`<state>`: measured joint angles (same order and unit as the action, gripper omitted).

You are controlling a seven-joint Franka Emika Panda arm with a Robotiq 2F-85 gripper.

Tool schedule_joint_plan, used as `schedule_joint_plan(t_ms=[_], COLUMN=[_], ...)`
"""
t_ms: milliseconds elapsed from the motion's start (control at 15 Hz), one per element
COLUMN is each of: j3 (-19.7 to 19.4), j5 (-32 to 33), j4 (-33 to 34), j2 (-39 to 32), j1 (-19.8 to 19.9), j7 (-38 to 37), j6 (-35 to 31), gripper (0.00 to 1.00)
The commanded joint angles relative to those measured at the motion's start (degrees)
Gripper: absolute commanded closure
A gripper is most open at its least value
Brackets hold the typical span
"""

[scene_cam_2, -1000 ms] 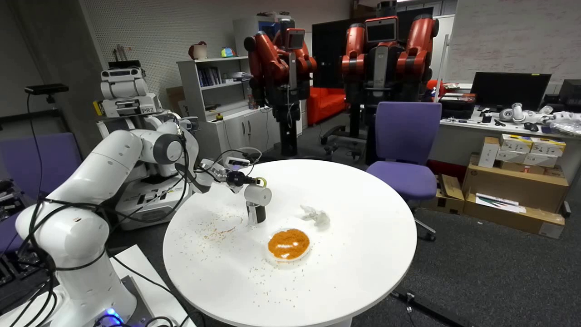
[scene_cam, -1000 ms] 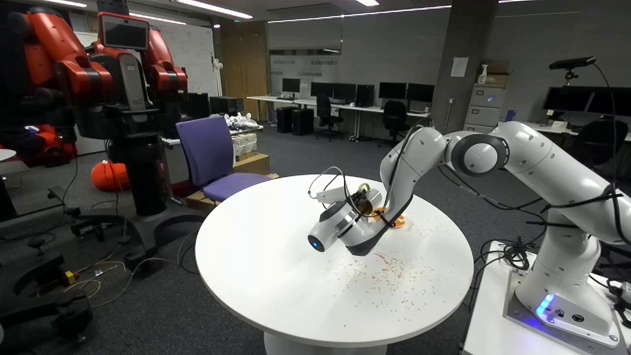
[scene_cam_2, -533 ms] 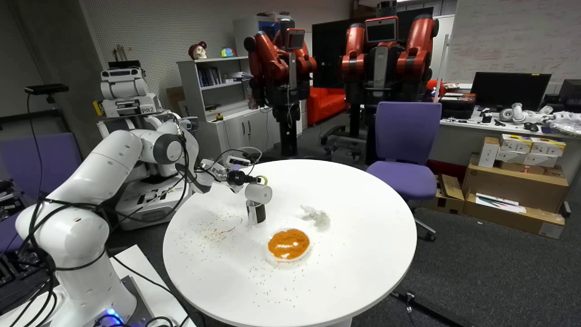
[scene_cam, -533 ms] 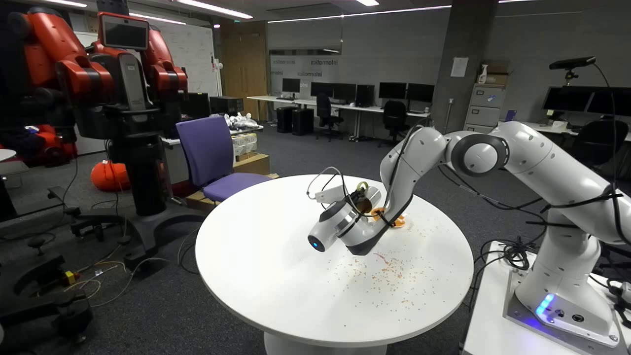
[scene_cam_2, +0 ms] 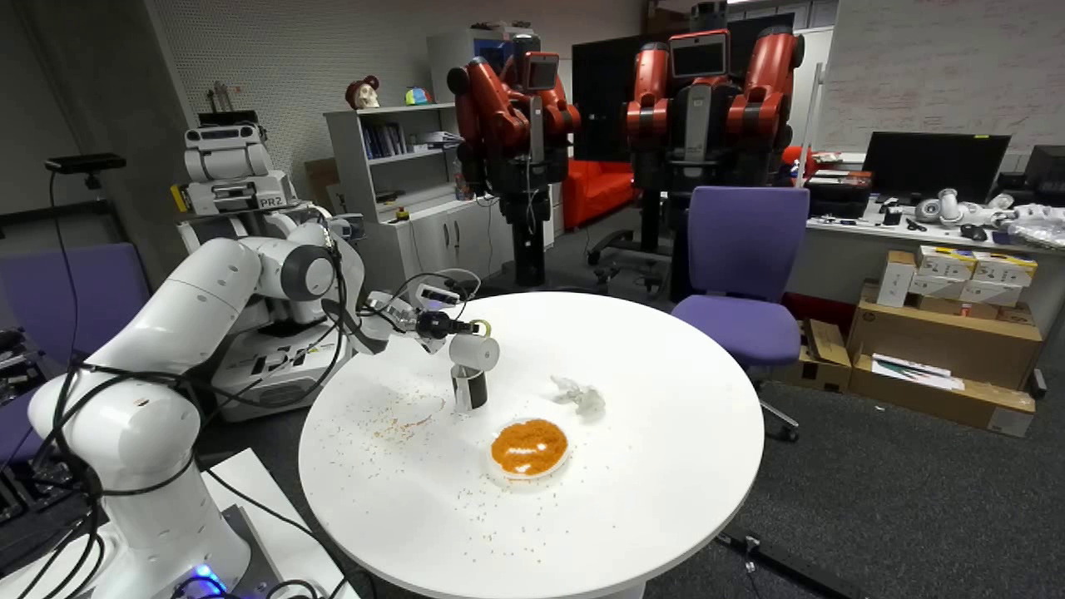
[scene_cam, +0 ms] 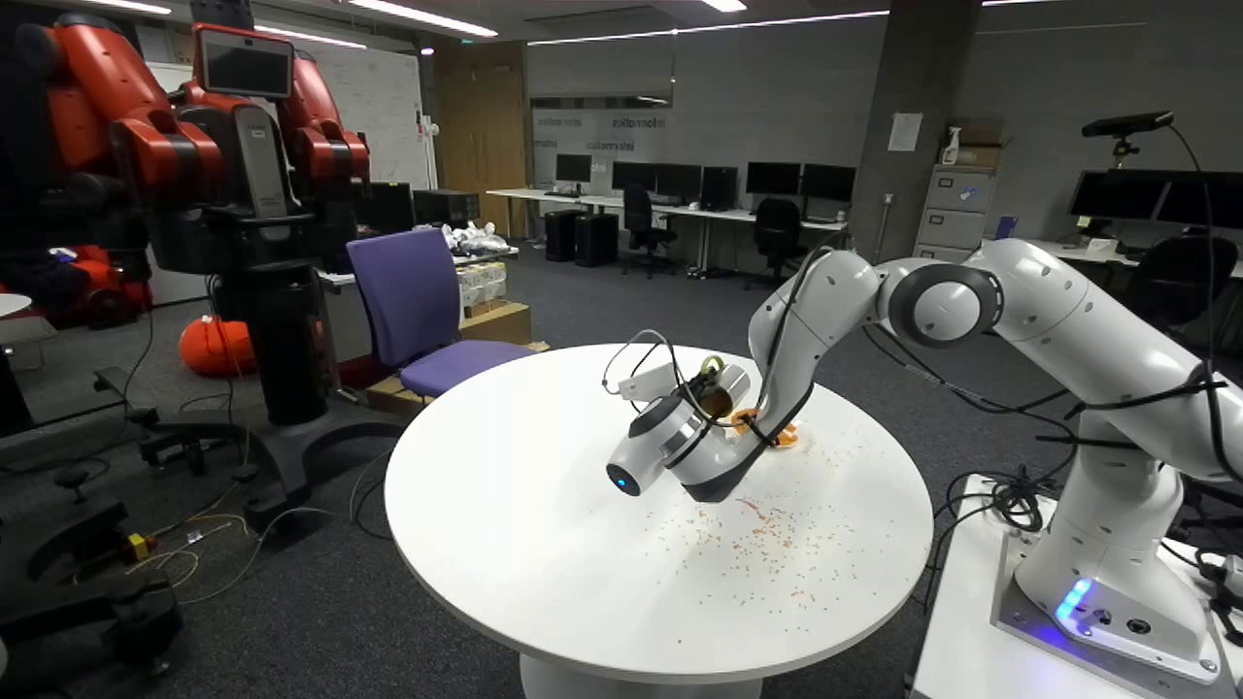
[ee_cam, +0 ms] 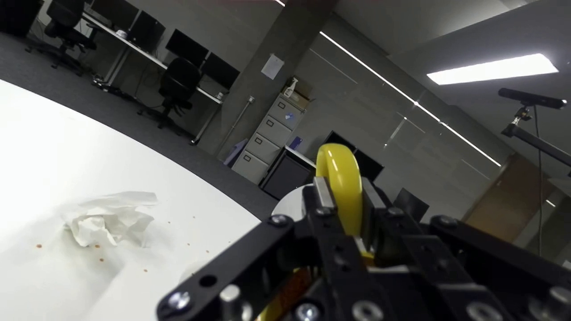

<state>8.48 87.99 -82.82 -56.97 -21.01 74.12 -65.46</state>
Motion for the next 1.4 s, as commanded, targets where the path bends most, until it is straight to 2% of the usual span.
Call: schedule_joint_plan(t_ms=[0, 1333], j3=[-1.16, -2.43], j5=[1.97, 6.08], j4=[0.67, -0.05], j2=[0.47, 0.23], j1=[-0.80, -2.08], j7=[3.97, 12.41], j6=[0.92, 2.03], gripper=[0.95, 0.95])
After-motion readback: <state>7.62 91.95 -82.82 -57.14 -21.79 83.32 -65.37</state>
